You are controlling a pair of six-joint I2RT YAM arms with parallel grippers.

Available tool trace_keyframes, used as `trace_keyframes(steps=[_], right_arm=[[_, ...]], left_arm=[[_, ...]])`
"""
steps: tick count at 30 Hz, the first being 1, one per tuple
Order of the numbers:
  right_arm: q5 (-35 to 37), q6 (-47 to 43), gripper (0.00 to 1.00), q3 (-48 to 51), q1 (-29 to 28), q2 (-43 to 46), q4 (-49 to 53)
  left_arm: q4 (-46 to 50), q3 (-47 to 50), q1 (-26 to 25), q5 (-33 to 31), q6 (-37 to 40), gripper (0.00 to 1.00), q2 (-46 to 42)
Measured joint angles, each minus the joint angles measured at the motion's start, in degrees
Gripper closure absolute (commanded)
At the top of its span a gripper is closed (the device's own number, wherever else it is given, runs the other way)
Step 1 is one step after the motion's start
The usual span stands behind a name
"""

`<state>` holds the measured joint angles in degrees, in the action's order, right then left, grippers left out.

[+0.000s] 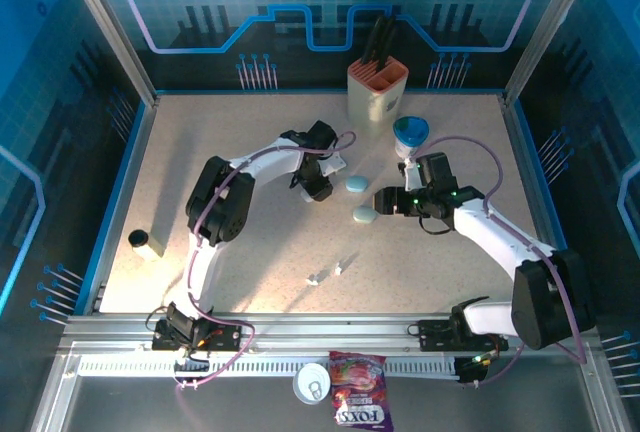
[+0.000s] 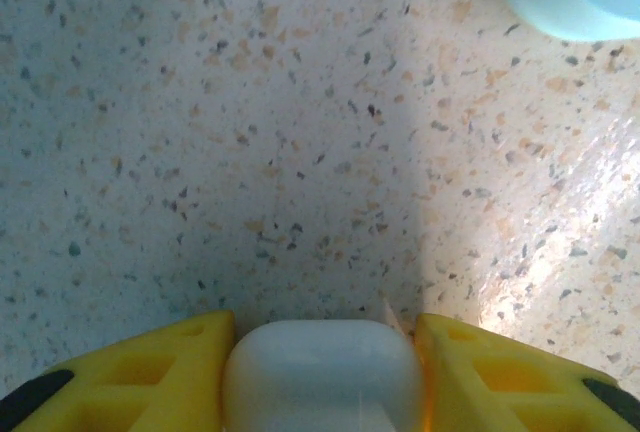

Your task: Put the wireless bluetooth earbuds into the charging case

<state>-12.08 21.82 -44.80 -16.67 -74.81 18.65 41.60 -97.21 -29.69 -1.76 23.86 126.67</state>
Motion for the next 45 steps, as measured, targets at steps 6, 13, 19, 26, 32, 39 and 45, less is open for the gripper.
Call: trace_keyframes(steps=[6, 13, 19, 26, 32, 39, 45], right_arm=[[-0.4, 0.4, 0.24, 0.6, 0.2, 1.1, -0.3], [-2.6, 2.0, 0.23, 1.8, 0.0, 5.3, -1.9], [-2.3, 1.0, 0.23, 2.6, -2.8, 7.7, -6.7], [-0.3, -3.3, 0.23, 7.0, -12.0, 6.9, -20.2], [-0.4, -4.1, 0.23, 6.8, -17.6, -1.3, -34.5], [-2.4, -3.9, 0.23, 2.3, -20.5, -11.2, -42.5], [-5.0, -3.3, 0.33, -2.4, -21.2, -15.6, -45.7]], left_arm=[[-1.3, 2.1, 0.1, -0.2, -9.0, 0.57, -2.9], [-6.6, 8.3, 1.3, -1.4, -24.9, 0.58, -9.7], [-16.8, 21.2, 2.3, -1.5, -39.0, 0.57, -18.3], [-31.3, 36.6, 2.3, -2.1, -59.3, 0.6, -32.2], [-42.1, 47.2, 1.8, -2.0, -76.9, 0.6, -41.6], [-46.8, 51.6, 0.8, -1.6, -89.0, 0.6, -46.9], [-49.3, 51.6, 0.4, -0.5, -92.4, 0.6, -48.0]])
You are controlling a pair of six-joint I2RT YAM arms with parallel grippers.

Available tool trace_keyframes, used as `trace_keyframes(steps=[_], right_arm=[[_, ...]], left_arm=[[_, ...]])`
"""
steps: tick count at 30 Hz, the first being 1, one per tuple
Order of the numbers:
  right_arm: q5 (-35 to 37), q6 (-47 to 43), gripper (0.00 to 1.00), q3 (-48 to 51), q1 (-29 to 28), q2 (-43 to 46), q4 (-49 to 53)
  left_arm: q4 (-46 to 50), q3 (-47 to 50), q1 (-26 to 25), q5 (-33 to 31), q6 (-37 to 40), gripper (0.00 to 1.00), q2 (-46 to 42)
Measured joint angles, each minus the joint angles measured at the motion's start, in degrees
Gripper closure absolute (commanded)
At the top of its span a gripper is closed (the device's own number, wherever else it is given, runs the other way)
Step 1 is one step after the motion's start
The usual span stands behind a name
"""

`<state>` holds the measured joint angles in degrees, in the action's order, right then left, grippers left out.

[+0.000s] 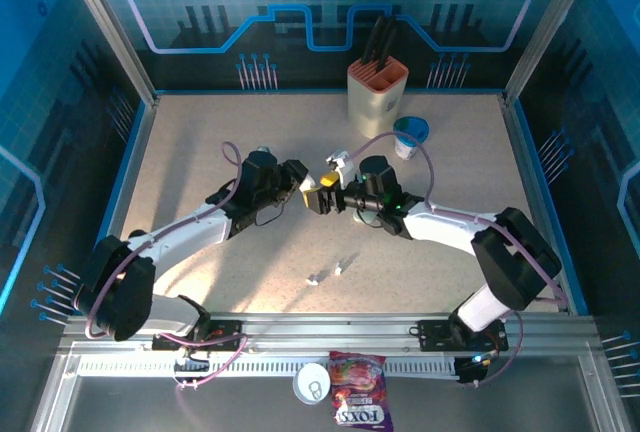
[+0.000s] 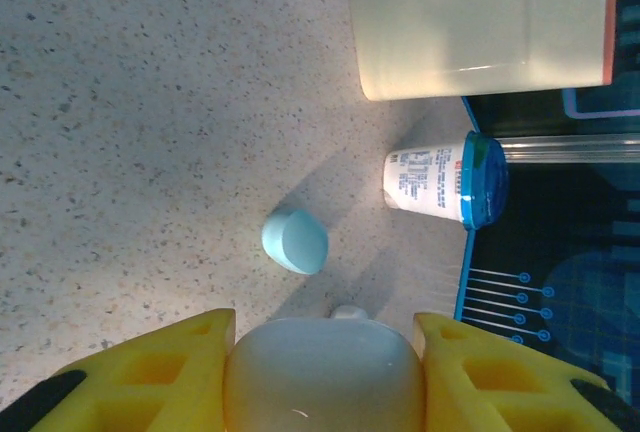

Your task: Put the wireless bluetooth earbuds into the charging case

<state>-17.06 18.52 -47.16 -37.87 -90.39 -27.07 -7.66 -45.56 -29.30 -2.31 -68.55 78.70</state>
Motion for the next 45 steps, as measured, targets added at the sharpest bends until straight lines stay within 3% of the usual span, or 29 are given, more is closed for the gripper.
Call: trace_keyframes(steps=[12, 14, 17, 22, 28, 35, 41, 45], right_arm=[[-3.1, 1.7, 0.87, -1.6, 0.3, -2.8, -1.2], [-3.6, 1.6, 0.89, -1.6, 0.4, -2.7, -1.0], [-4.5, 0.6, 0.91, -1.6, 0.5, -2.1, -0.1], [-7.5, -2.1, 0.92, -1.5, 2.1, 2.0, 3.3], [-10.8, -7.5, 0.93, -1.4, 6.2, 9.9, 13.6], [-13.3, -15.3, 1.0, -2.6, 6.9, 20.0, 29.5], [-18.6, -20.3, 1.0, -6.2, 7.2, 24.8, 39.4], [-21.7, -22.4, 1.0, -7.8, 7.2, 25.6, 43.2]], left_arm=[[-0.8, 0.5, -0.2, 0.5, -0.6, 0.57, -1.4], [-1.0, 0.8, -0.2, 0.6, -0.5, 0.49, -1.5], [-3.0, 1.9, -0.2, 0.6, 0.3, 0.23, -1.6], [-14.0, 6.6, 0.7, 3.7, 10.1, 0.06, -2.1], [-27.1, 12.0, 4.9, 14.3, 29.6, 0.06, -6.7], [-34.2, 12.8, 5.7, 36.5, 53.0, 0.18, -9.8], [-33.7, 13.6, 5.4, 49.8, 62.5, 0.35, -9.8], [-32.8, 13.4, 3.7, 55.1, 65.0, 0.49, -9.3]])
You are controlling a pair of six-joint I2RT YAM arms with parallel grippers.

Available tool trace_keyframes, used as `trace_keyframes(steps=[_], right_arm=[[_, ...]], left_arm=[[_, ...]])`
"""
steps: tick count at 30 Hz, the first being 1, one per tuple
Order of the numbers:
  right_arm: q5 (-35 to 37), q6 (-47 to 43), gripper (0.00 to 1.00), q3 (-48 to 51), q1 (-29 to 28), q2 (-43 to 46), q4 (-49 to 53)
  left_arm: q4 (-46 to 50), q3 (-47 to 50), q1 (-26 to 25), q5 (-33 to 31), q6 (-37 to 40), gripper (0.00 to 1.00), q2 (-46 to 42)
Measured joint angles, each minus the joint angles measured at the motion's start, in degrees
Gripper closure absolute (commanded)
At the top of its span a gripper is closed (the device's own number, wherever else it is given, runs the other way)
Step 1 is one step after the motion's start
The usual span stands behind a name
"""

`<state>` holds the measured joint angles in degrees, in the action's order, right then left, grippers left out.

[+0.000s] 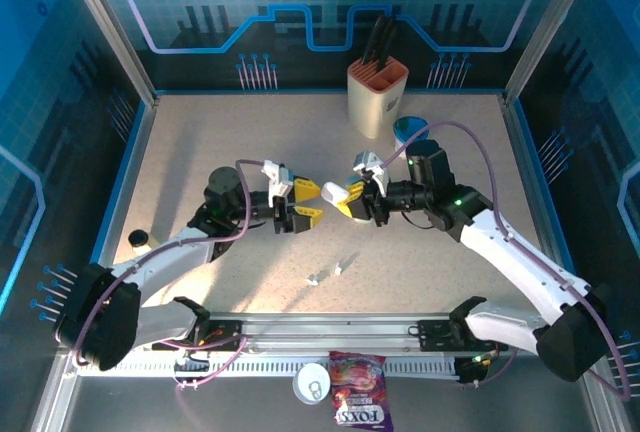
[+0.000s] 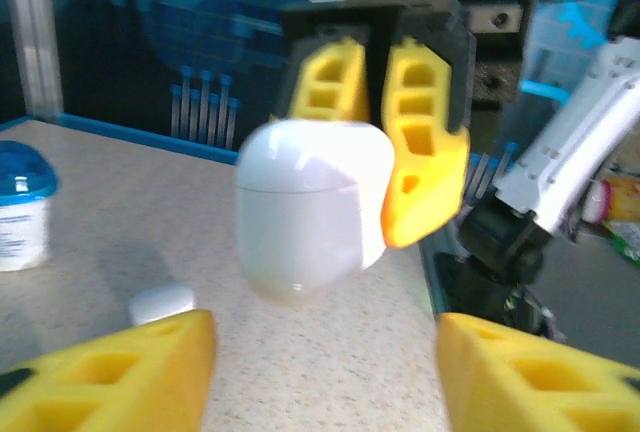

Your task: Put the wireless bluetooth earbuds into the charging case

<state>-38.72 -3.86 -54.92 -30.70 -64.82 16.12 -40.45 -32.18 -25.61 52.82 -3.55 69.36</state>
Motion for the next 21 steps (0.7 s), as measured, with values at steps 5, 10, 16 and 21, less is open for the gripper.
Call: trace_keyframes(steps=[5, 10, 16, 21], right_arm=[[-1.7, -2.4, 1.0, -1.3, -0.6, -0.3, 3.6], [-3.1, -4.0, 1.0, -2.8, -1.8, -1.4, 4.9], [-3.8, -5.3, 1.0, -3.0, -2.8, -2.7, 6.9], [-3.9, -6.8, 0.96, -3.0, -3.0, -2.8, 8.3]], left_arm=[[0.2, -0.5, -1.5, 4.1, 0.5, 0.55, 1.2], [0.8, -1.5, -1.7, 6.1, 0.5, 0.55, 1.9], [0.7, -2.4, -2.2, 6.7, 0.2, 0.61, 2.2], [0.8, -2.8, -2.1, 7.6, -1.3, 0.9, 3.1]])
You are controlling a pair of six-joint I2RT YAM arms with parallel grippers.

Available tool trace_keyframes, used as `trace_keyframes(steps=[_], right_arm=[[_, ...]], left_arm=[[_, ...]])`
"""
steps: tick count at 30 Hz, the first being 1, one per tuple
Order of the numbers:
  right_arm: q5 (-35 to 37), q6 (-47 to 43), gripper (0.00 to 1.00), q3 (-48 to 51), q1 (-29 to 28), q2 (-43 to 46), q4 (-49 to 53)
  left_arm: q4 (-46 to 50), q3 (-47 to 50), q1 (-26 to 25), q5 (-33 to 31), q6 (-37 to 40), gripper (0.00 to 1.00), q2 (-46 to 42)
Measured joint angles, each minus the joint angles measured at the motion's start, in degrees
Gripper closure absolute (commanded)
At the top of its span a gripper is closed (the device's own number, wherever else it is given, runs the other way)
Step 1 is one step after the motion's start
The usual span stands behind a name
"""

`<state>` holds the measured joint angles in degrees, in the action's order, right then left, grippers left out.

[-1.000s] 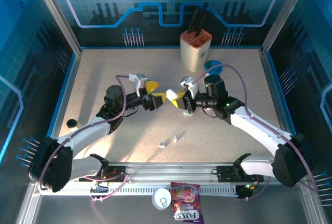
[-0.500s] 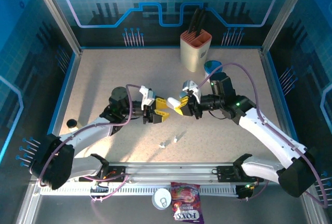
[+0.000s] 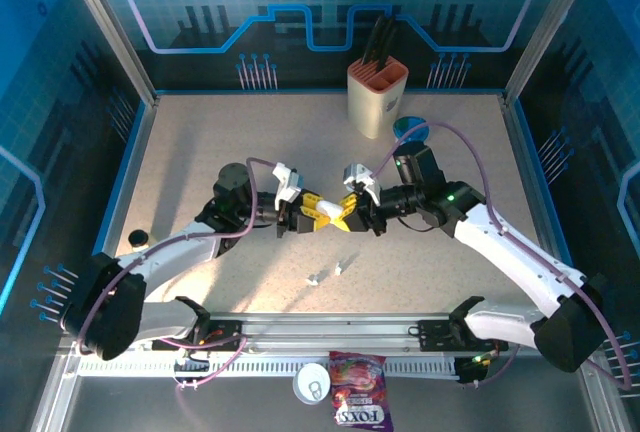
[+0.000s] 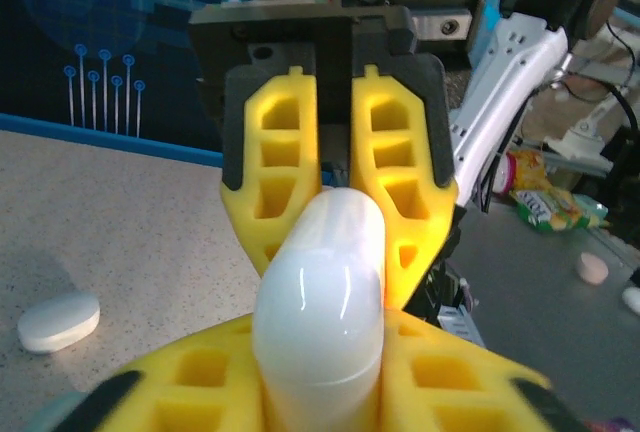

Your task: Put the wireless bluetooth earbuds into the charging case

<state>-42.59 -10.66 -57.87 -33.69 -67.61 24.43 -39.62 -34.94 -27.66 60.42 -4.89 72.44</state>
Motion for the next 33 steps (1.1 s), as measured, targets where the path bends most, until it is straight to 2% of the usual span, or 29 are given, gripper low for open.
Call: trace_keyframes(steps=[2, 4, 7, 14, 17, 24, 28, 33], right_arm=[[0.0, 0.1, 0.77, 0.0, 0.0, 0.1, 0.1], [0.2, 0.8, 0.64, 0.0, 0.0, 0.3, 0.0], [1.5, 3.7, 0.52, 0.4, 0.8, 0.6, -2.1], [3.7, 12.0, 0.44, 1.8, 4.7, 2.3, -6.4], [6.7, 14.1, 0.41, 1.9, 7.0, 2.8, -9.0], [8.2, 16.2, 0.34, 2.8, 7.2, 3.9, -11.6], [11.0, 18.7, 0.33, 6.6, 7.3, 8.1, -15.0], [19.1, 24.5, 0.34, 10.9, 7.4, 13.5, -14.5]], left_arm=[[0.2, 0.0, 0.0, 0.4, -0.3, 0.92, 0.0], [0.2, 0.0, 0.0, 0.3, -0.2, 0.95, 0.0], [0.2, 0.0, -0.1, -0.2, 0.5, 0.95, 0.0], [0.8, -0.1, 0.0, -4.0, 3.2, 0.96, 0.0], [1.2, 0.0, -0.3, -2.7, 5.0, 0.96, 0.0], [-0.2, 1.0, -0.3, -3.3, 7.0, 0.96, 0.0], [-4.7, 3.9, 0.4, -6.7, 7.0, 0.96, 0.3], [-14.1, 8.2, 4.9, -12.5, 5.1, 0.96, 3.0]])
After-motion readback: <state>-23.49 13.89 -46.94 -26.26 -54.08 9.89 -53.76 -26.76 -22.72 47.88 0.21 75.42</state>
